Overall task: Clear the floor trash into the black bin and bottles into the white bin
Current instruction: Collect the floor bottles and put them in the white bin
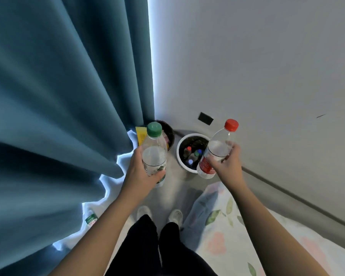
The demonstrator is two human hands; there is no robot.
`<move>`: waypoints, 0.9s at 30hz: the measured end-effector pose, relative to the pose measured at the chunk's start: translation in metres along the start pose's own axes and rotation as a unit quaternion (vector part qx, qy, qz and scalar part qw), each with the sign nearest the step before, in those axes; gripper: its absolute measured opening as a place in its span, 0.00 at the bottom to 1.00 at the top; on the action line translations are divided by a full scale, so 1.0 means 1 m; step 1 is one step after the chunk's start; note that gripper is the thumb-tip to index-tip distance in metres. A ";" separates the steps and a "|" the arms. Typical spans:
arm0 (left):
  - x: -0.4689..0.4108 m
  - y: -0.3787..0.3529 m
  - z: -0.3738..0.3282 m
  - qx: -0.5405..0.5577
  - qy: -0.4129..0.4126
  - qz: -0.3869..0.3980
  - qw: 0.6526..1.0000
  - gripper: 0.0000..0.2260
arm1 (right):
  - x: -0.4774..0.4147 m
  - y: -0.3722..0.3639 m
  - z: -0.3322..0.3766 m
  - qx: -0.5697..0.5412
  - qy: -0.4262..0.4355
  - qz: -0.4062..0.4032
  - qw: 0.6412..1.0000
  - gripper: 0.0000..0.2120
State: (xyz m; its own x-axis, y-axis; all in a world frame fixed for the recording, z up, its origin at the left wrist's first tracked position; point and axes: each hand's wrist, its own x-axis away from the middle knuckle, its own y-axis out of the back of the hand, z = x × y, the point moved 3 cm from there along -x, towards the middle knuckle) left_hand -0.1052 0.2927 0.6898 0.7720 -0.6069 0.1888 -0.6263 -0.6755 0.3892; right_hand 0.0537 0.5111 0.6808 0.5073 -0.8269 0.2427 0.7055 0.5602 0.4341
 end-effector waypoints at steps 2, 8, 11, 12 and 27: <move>-0.025 -0.017 0.003 -0.009 0.011 0.018 1.000 0.33 | -0.021 0.000 -0.015 -0.001 -0.025 -0.023 0.999 0.29; -0.109 -0.073 0.032 -0.019 0.063 0.090 0.994 0.35 | -0.075 -0.004 -0.062 -0.003 -0.109 -0.092 0.990 0.32; -0.151 -0.111 0.063 -0.022 0.093 0.112 0.989 0.37 | -0.108 -0.014 -0.094 -0.009 -0.143 -0.122 0.982 0.32; -0.164 -0.125 0.073 -0.024 0.102 0.116 0.988 0.38 | -0.119 -0.019 -0.106 -0.010 -0.151 -0.127 0.980 0.31; -0.300 -0.326 0.280 -0.076 0.127 0.127 0.981 0.34 | -0.287 -0.140 -0.372 0.018 -0.259 -0.077 0.963 0.34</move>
State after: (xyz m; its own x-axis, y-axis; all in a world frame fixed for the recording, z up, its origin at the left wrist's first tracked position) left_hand -0.1633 0.5775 0.2539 0.6075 -0.6105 0.5081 -0.7933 -0.4345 0.4265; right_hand -0.0067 0.6881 0.2272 0.0769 -0.8182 0.5698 0.7305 0.4352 0.5263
